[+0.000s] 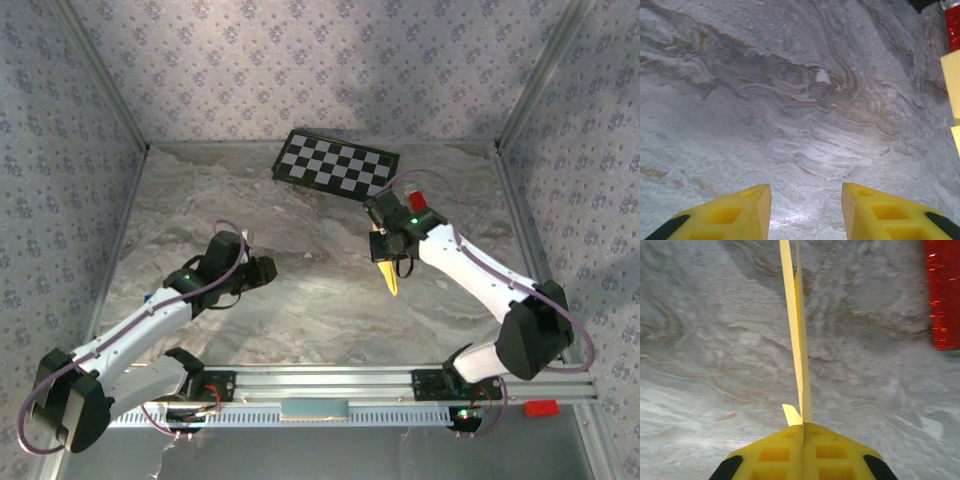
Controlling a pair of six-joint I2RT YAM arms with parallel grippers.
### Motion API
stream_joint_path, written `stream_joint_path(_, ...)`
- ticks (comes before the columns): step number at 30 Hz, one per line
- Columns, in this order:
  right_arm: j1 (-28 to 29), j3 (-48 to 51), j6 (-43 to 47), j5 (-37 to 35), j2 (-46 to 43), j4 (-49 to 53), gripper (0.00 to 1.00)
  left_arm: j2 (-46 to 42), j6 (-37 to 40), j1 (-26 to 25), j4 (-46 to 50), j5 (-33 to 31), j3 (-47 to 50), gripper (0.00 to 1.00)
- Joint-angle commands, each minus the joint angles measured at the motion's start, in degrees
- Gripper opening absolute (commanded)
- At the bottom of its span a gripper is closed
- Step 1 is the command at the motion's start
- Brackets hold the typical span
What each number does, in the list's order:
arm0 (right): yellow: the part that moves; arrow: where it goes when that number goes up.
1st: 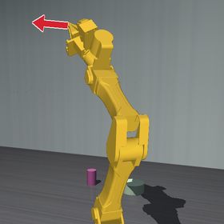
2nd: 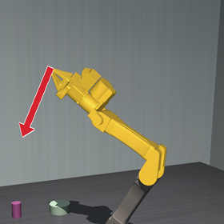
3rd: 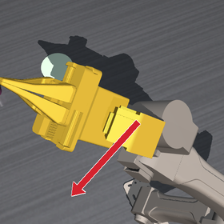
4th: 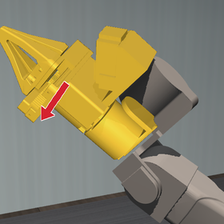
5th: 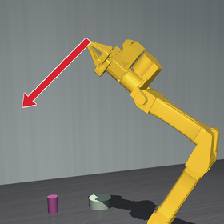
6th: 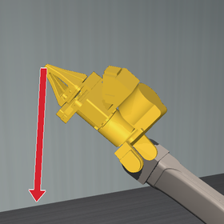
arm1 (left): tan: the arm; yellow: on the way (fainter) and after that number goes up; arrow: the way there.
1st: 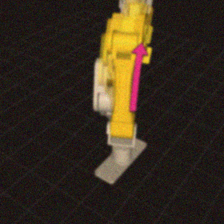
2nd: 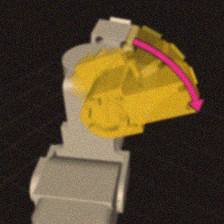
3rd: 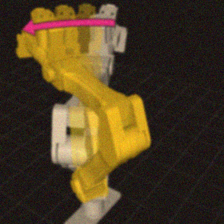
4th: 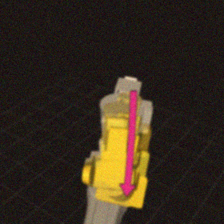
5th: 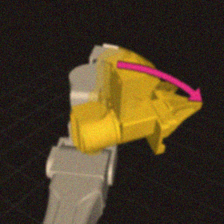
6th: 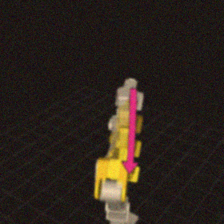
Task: Fold a paper plane with a square sheet of paper (pick it up from the middle)
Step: Turn over the paper at the center of the table.
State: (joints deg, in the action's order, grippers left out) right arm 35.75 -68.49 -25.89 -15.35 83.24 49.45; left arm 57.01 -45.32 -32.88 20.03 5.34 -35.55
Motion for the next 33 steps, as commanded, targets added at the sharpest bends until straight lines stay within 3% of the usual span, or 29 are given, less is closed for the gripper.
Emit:
stream_joint_path(1, 3.5, -4.4, -0.3, -12.7, 4.9, 8.5, 0.0, -2.6, -1.4, 2.2, 1.9, 0.5, 1.3, 0.41)
stream_joint_path(7, 11.1, -11.9, -5.3, -23.1, 18.7, 15.4, 0.0, -7.2, -1.9, 5.3, 4.4, 0.0, 2.5, 0.44)
stream_joint_path(14, 17.9, -21.2, -8.1, -20.1, 32.9, 15.5, 0.0, -12.1, -3.7, 7.2, 7.6, -2.0, 3.8, 0.44)
stream_joint_path(24, 19.2, -26.7, -8.1, -2.0, 38.6, 5.1, 0.08, -15.1, -4.2, 8.6, 10.1, -2.3, 3.7, 0.46)
stream_joint_path(27, 18.5, -26.2, -7.5, 4.7, 38.0, 0.5, 0.17, -14.6, -4.7, 8.7, 9.5, -1.8, 3.7, 0.46)
stream_joint_path(30, 17.3, -23.4, -7.2, 11.7, 34.8, -6.5, 0.33, -13.5, -4.8, 8.7, 8.6, -0.7, 3.7, 0.46)
stream_joint_path(33, 15.5, -19.3, -7.6, 16.4, 30.5, -11.9, 0.37, -11.8, -4.6, 8.7, 8.2, 0.6, 3.1, 0.47)
